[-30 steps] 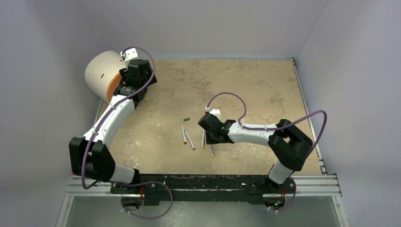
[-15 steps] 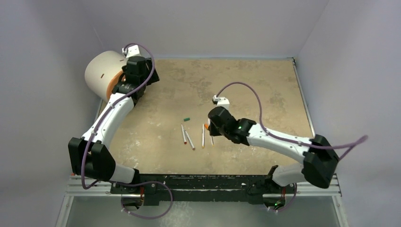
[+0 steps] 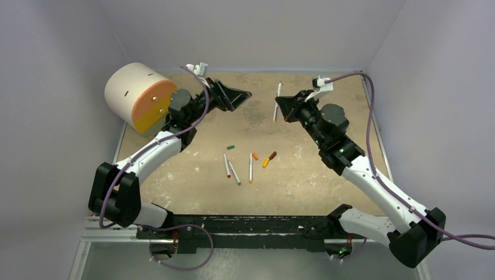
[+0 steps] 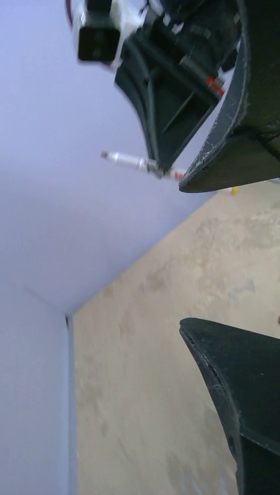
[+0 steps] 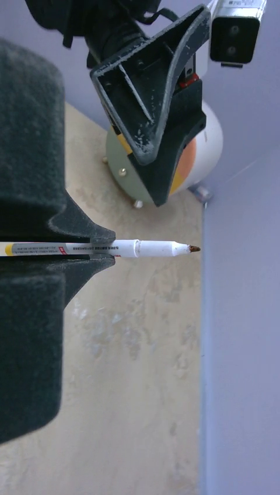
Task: Insert the pens into the pen caps
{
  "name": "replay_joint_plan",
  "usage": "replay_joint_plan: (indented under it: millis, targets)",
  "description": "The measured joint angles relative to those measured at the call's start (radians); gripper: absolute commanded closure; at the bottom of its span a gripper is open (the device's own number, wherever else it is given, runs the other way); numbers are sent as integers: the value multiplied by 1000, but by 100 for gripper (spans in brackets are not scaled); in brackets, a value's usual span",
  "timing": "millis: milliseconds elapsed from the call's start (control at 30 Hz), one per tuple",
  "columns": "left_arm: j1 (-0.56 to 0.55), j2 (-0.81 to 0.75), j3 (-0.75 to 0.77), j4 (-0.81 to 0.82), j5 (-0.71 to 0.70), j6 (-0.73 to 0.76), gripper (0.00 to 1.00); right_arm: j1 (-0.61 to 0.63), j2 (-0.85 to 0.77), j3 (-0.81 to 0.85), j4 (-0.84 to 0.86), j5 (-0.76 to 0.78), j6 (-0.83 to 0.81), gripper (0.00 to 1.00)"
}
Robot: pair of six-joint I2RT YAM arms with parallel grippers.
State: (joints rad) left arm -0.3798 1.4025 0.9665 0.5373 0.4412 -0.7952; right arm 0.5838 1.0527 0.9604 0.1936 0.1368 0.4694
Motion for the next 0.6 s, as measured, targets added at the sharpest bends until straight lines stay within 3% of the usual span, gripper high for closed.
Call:
replay_joint_plan:
  millis: [200, 300, 600]
  targets:
    - [-41, 55, 0, 425, 142, -190, 24, -1, -61, -23, 131, -48, -26, 100]
    - [-53, 87, 0, 559, 188, -251, 28, -1, -76, -23, 170, -71, -24, 100]
    - [-157, 176, 32, 661, 276, -286, 37, -2, -87, -23, 213, -142, -4, 100]
